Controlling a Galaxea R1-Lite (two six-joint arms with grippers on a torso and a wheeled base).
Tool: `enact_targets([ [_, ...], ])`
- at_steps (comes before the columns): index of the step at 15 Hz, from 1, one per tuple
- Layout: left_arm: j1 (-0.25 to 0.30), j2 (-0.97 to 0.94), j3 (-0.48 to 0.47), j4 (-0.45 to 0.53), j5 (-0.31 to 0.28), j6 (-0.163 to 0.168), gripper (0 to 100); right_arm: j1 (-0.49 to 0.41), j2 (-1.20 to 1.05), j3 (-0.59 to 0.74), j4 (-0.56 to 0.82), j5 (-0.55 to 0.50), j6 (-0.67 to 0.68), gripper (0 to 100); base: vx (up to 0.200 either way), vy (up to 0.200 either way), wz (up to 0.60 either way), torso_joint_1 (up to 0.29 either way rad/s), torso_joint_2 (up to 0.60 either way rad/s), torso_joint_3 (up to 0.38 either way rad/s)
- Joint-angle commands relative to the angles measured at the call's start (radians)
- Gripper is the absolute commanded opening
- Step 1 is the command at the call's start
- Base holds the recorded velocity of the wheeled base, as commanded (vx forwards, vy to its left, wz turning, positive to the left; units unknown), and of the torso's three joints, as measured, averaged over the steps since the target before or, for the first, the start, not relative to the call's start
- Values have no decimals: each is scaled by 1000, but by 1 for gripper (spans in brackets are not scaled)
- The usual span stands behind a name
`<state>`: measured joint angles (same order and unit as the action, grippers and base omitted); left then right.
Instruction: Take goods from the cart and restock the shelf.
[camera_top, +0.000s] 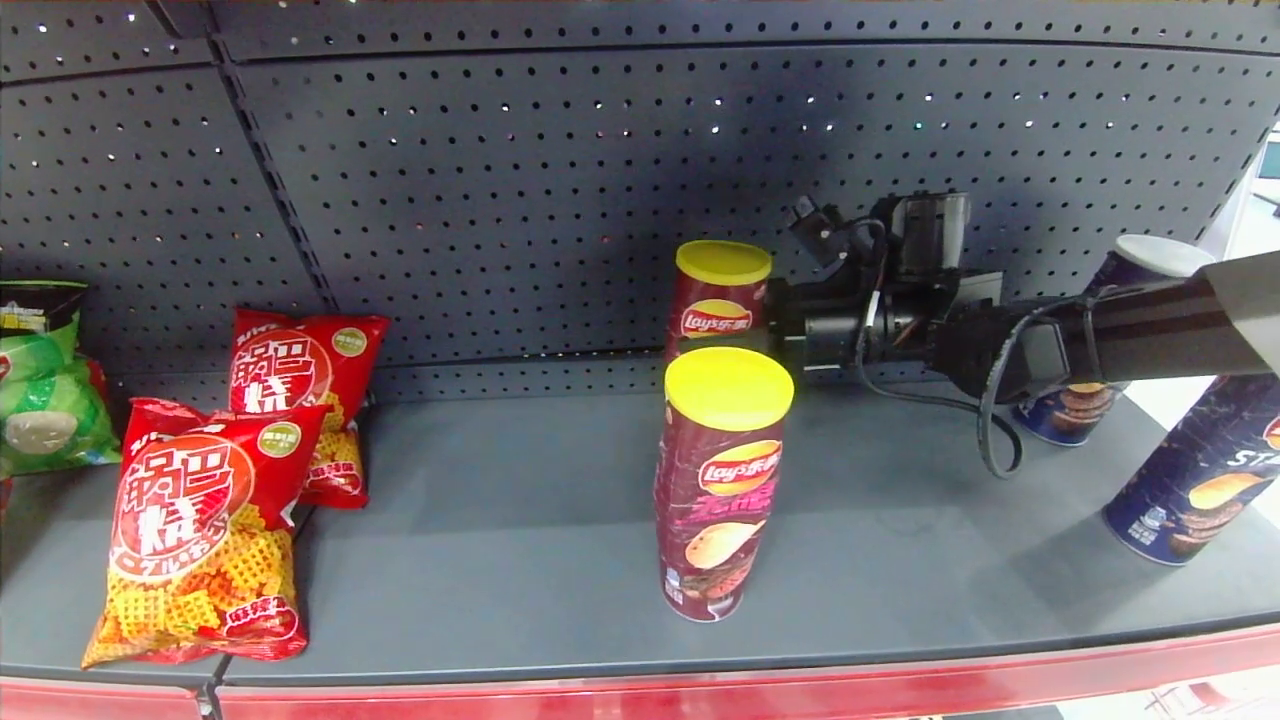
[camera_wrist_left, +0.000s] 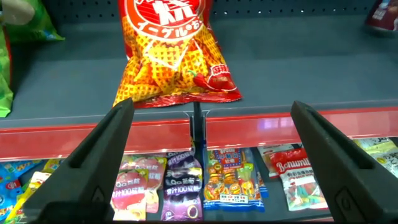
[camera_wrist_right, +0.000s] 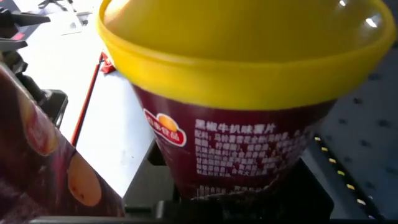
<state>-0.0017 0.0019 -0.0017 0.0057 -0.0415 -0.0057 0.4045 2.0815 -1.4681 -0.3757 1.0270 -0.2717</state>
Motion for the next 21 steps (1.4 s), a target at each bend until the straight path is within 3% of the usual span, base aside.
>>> enact_targets([
  [1,0,0,0,0,0,0,100,13,9,3,0,1,0,0,0,0,0,0,0,0],
  [8,0,0,0,0,0,0,100,53,20,-1,0,1,2,0,0,0,0,0,0,0],
  [21,0,0,0,0,0,0,100,45,63,-37,0,16,-6,0,0,0,0,0,0,0],
])
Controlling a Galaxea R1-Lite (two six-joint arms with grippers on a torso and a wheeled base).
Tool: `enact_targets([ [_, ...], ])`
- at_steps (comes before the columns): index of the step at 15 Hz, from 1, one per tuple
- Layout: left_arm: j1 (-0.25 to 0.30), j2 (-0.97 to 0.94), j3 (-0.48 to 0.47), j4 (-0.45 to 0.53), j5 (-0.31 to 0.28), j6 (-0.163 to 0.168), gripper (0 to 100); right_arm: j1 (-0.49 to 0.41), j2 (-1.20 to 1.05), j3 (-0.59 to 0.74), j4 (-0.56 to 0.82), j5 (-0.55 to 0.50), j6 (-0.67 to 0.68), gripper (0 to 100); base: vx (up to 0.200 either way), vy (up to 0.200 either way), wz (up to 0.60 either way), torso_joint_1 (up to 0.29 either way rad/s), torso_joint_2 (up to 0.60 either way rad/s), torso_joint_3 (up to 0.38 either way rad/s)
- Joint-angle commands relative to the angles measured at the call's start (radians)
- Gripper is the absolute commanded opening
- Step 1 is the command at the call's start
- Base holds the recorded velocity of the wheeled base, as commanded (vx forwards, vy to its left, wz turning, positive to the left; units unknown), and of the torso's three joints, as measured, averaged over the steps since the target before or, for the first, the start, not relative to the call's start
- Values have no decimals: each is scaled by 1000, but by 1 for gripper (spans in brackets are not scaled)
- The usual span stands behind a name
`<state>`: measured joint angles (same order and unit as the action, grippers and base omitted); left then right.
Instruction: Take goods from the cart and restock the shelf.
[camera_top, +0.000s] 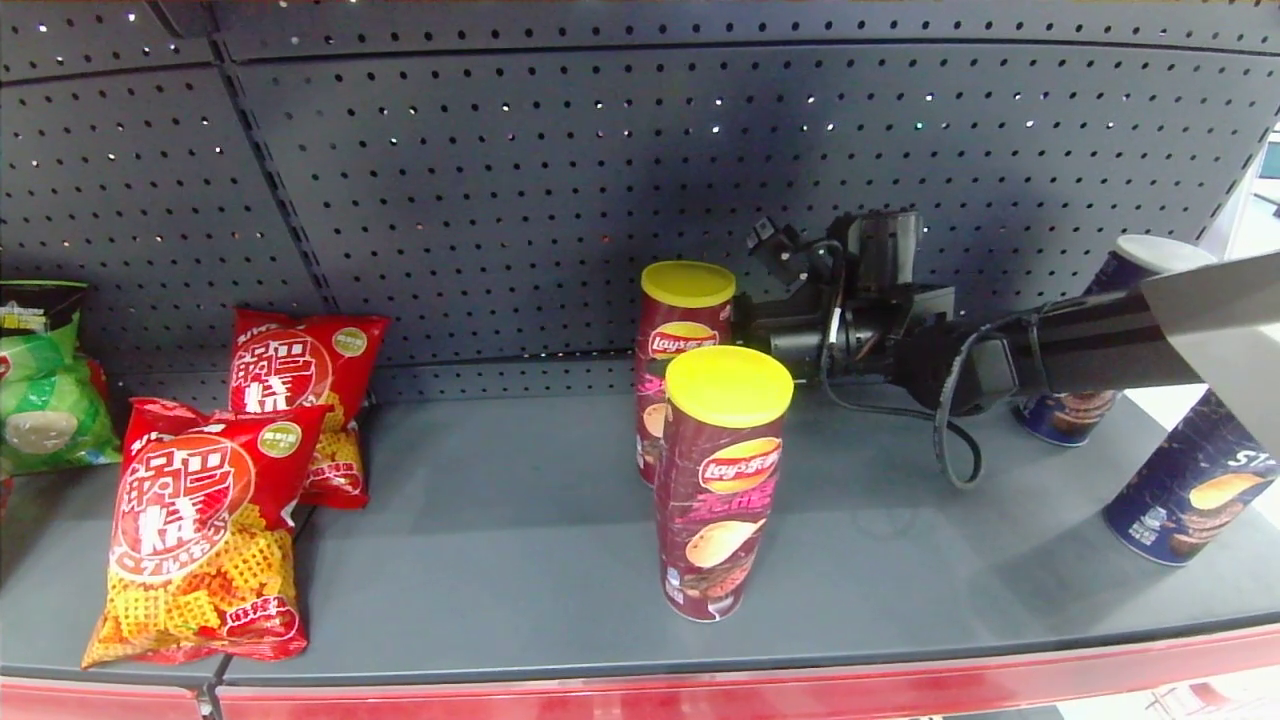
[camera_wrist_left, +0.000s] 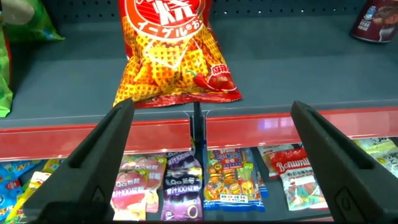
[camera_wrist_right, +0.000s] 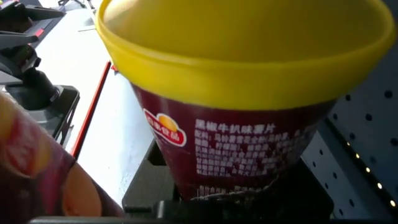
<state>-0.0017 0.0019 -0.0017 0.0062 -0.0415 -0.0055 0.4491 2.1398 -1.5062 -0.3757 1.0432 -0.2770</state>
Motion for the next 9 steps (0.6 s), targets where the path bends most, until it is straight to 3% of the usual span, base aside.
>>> enact_targets([
  [1,0,0,0,0,0,-1,100,0,6,1,0,0,-1,0,0,0,0,0,0,0],
  [6,0,0,0,0,0,-1,100,0,17,12,0,1,-8,0,0,0,0,0,0,0],
  [7,0,0,0,0,0,-1,100,0,17,14,0,0,-13,100,0,0,0,0,0,0],
  [9,0,0,0,0,0,-1,100,-1,19,17,0,0,-13,100,0,0,0,0,0,0],
])
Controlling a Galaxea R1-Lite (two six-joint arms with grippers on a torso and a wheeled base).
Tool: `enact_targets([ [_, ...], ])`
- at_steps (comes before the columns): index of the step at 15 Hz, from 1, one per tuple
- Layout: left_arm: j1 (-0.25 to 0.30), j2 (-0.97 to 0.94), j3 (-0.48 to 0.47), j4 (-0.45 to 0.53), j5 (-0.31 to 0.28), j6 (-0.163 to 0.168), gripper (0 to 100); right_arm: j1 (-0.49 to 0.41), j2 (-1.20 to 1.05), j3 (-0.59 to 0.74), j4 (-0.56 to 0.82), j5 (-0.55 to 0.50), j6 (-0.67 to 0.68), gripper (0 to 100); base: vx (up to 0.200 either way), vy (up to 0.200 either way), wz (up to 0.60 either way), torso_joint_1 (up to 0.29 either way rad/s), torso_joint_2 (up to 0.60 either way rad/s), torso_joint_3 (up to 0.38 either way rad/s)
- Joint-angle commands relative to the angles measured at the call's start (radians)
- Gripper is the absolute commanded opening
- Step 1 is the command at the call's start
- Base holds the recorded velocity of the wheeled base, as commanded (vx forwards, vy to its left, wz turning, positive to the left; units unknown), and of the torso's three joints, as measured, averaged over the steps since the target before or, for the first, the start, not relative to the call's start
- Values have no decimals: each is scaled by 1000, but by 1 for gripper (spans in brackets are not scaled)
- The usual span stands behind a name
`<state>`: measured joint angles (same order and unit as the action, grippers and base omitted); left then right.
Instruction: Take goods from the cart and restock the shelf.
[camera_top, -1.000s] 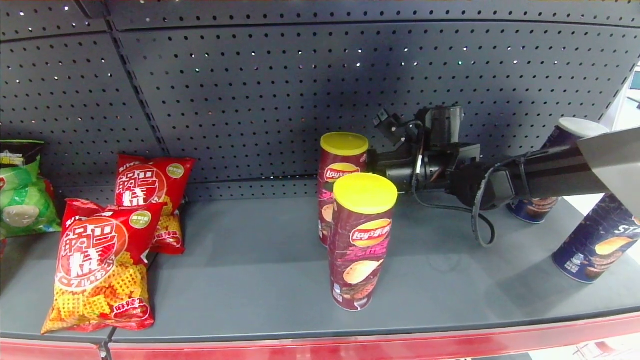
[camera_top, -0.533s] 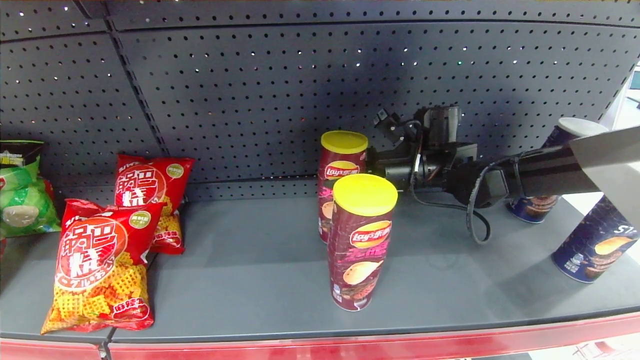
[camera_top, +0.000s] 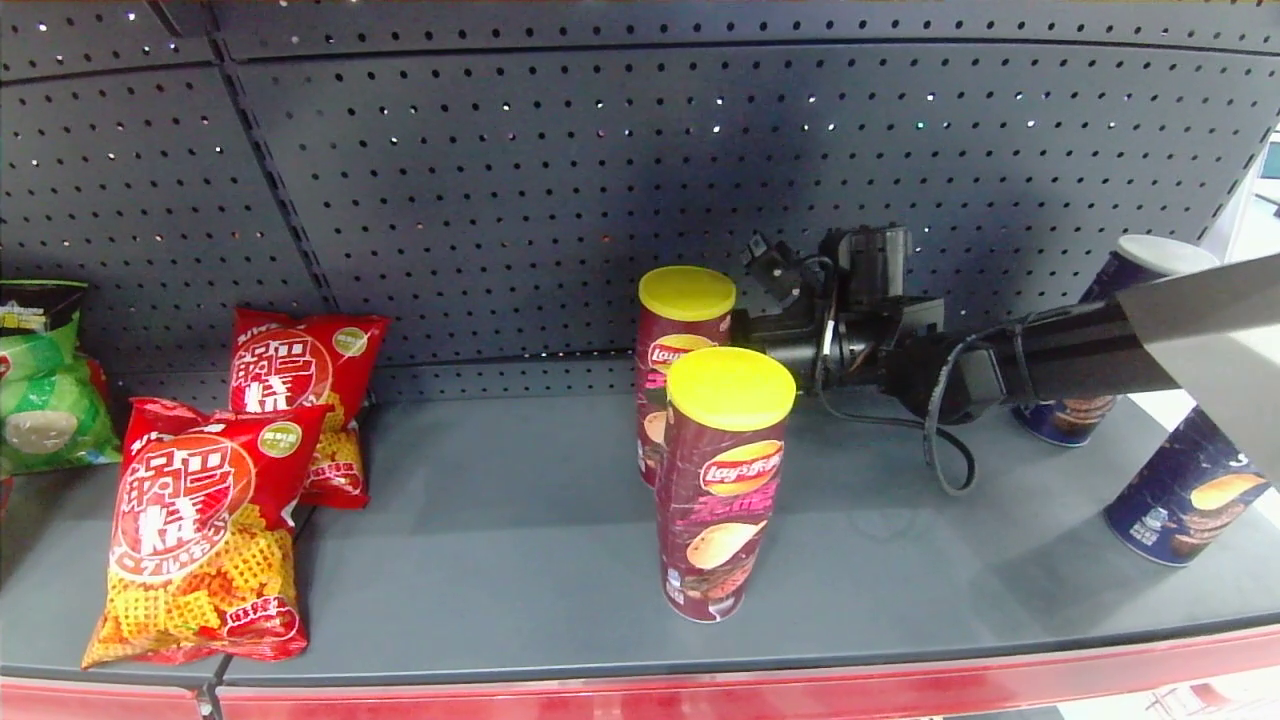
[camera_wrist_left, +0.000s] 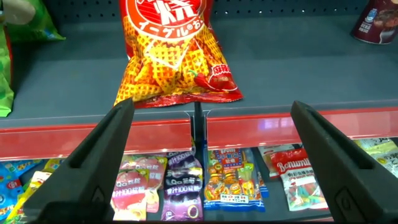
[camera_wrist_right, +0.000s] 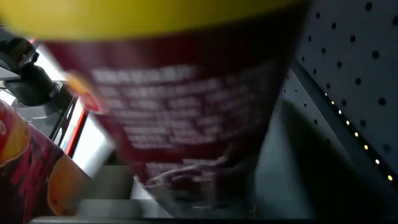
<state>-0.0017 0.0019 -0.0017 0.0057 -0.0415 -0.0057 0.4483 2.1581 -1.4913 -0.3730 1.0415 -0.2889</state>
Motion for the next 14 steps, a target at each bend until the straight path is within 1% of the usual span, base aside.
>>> enact_targets([
  [1,0,0,0,0,0,0,100,0,0,3,-3,2,-3,100,0,0,0,0,0,0],
  [5,0,0,0,0,0,0,100,-17,-9,14,-3,2,-4,100,0,0,0,0,0,0],
  [8,0,0,0,0,0,0,100,-49,-44,55,-3,3,-9,100,0,0,0,0,0,0],
  [14,0,0,0,0,0,0,100,-132,-141,224,-3,5,-39,100,0,0,0,0,0,0],
])
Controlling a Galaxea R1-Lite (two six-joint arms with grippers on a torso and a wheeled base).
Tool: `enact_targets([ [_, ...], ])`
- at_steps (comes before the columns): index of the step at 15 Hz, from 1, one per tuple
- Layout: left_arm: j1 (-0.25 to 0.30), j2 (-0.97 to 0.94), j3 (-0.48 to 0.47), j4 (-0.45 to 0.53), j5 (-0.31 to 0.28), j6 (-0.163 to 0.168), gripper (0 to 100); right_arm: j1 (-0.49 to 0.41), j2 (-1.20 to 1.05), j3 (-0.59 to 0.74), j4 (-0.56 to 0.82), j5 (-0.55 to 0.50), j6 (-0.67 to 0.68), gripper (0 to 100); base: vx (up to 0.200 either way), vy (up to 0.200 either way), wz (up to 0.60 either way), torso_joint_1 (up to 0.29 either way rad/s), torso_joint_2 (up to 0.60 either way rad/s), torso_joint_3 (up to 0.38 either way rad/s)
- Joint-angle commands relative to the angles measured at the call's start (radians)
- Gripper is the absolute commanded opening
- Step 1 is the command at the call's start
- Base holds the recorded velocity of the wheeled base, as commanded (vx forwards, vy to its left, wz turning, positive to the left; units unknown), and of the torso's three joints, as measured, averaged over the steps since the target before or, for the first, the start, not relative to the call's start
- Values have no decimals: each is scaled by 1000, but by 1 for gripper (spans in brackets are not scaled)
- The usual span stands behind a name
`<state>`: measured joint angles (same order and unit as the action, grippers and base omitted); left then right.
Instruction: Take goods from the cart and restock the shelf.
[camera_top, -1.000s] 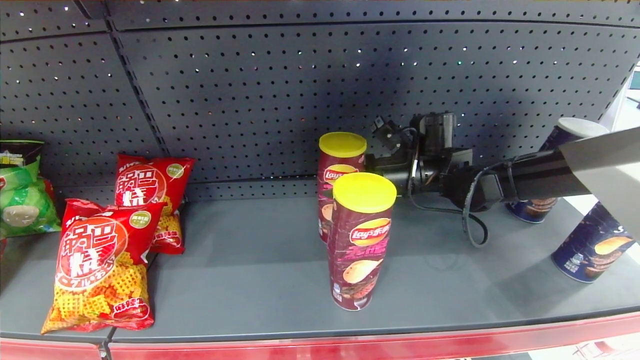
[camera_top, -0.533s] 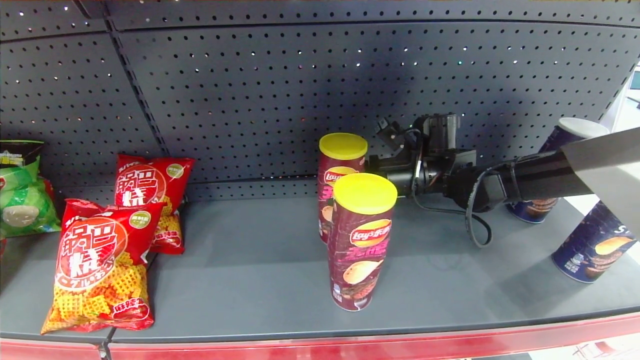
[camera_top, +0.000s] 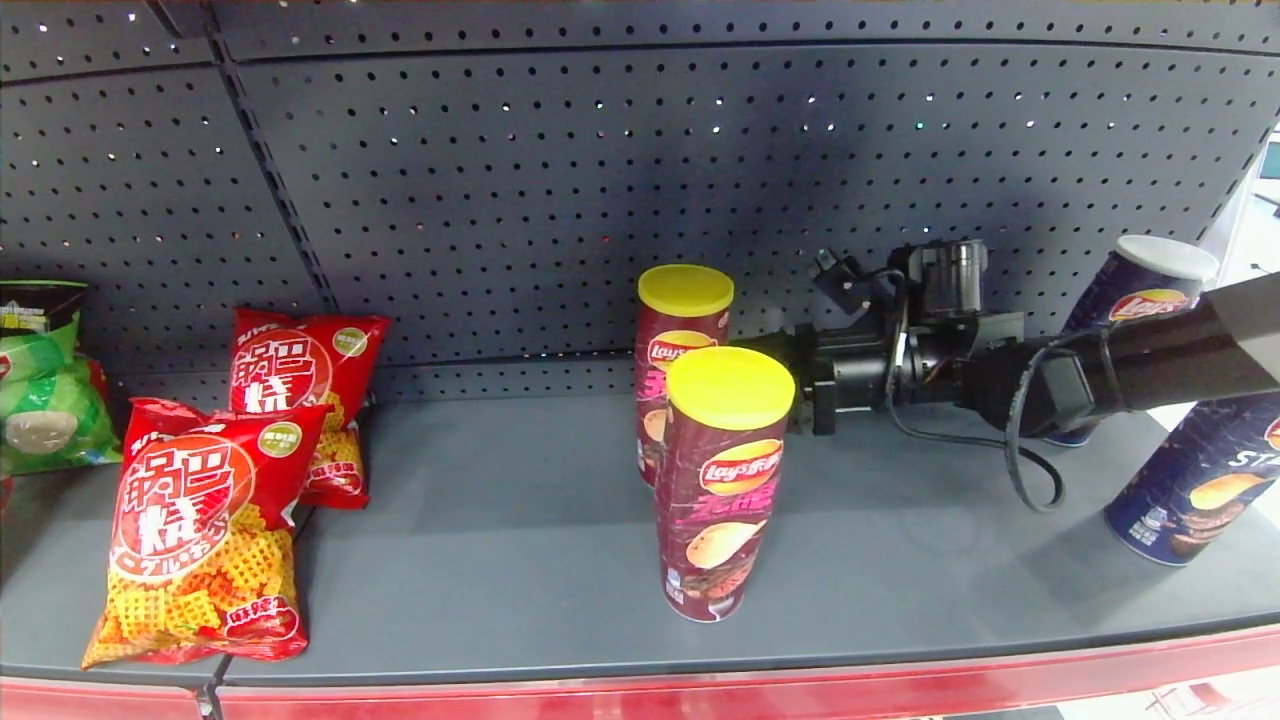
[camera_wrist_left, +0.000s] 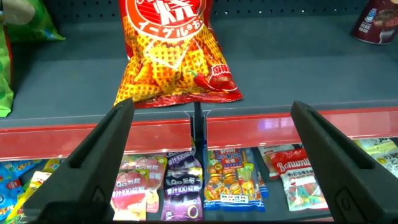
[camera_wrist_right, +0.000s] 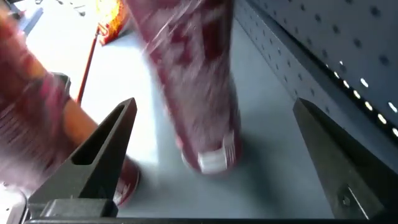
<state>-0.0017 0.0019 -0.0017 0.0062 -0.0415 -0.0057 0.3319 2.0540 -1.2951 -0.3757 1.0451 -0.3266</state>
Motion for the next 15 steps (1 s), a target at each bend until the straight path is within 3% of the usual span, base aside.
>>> enact_targets([
  [1,0,0,0,0,0,0,100,-25,-48,46,-2,7,-5,100,0,0,0,0,0,0],
  [15,0,0,0,0,0,0,100,-73,-284,362,-2,79,-62,100,0,0,0,0,0,0],
])
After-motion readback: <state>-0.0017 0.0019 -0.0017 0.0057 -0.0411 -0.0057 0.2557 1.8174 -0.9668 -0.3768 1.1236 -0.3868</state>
